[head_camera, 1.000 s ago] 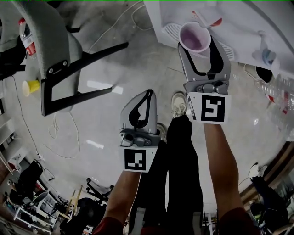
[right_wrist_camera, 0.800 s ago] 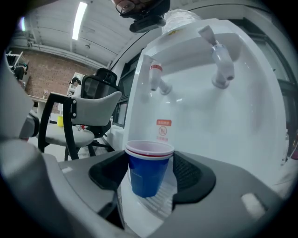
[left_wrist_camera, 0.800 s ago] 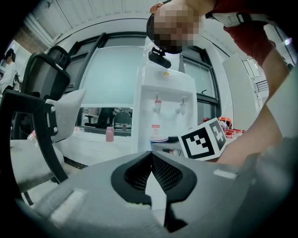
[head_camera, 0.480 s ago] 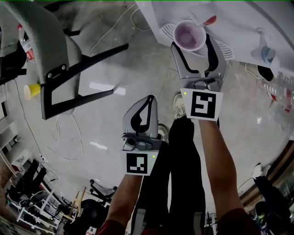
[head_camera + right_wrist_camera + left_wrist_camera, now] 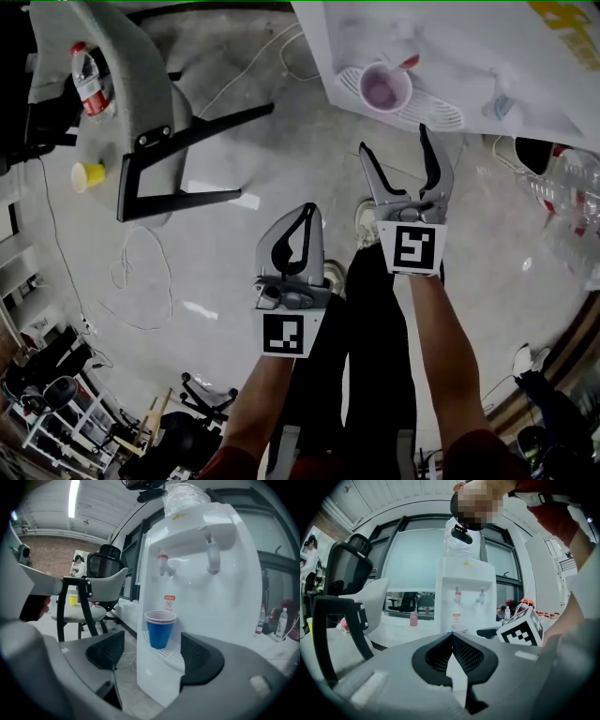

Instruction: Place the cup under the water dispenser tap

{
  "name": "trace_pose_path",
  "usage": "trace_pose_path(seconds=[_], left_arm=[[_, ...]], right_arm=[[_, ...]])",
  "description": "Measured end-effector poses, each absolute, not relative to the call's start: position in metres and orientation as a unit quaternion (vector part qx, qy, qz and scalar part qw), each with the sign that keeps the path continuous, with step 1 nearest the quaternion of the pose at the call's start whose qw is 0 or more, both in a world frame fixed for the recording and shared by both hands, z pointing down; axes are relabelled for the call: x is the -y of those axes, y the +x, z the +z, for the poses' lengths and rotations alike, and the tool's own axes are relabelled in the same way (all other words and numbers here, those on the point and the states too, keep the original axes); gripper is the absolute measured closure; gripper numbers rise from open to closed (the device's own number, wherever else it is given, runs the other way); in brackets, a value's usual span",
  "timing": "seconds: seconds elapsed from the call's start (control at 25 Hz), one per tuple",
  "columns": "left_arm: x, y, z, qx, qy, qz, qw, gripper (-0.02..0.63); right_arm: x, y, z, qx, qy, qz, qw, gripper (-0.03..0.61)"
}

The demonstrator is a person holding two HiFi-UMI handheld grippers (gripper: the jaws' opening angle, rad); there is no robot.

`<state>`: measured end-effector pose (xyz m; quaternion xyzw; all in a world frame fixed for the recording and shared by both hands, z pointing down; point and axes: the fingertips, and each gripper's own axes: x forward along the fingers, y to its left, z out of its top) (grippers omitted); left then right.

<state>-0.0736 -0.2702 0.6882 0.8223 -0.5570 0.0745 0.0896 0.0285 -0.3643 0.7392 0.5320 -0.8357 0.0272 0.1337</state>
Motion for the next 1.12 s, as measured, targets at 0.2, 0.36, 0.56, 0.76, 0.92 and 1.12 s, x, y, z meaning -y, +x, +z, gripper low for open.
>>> trace_pose_path(seconds=[0.2,0.36,0.56,0.76,0.92,1.12], left_arm=[[0.249,-0.083,0.659,0.557,0.822,0.076,0.087,0.615],[0.23,-0.088,0.624,0.56,0.821,0.073,0.088,0.615],[0.211,-0.099,0.557,0.57,0.815,0.051,0.095,0.615],[0.191,-0.113,0.469,0.581,0.808,0.039,0.091,0.615],[0.178,-0.124,0.401,0.585,0.808,0.025,0.068,0.615],[0.166,-0.129,0.326,0.578,0.815,-0.004,0.048,0.615]], right_arm=[[0.313,0.035,0.716,0.833,0.53,0.045,0.153,0.222],[0.274,0.037,0.677,0.831,0.531,0.057,0.153,0.222],[0.235,0.034,0.596,0.834,0.531,0.052,0.139,0.229],[0.203,0.034,0.501,0.837,0.529,0.033,0.134,0.238],[0.186,0.035,0.431,0.832,0.541,0.016,0.121,0.244],[0.165,0.042,0.347,0.827,0.554,0.003,0.09,0.244]])
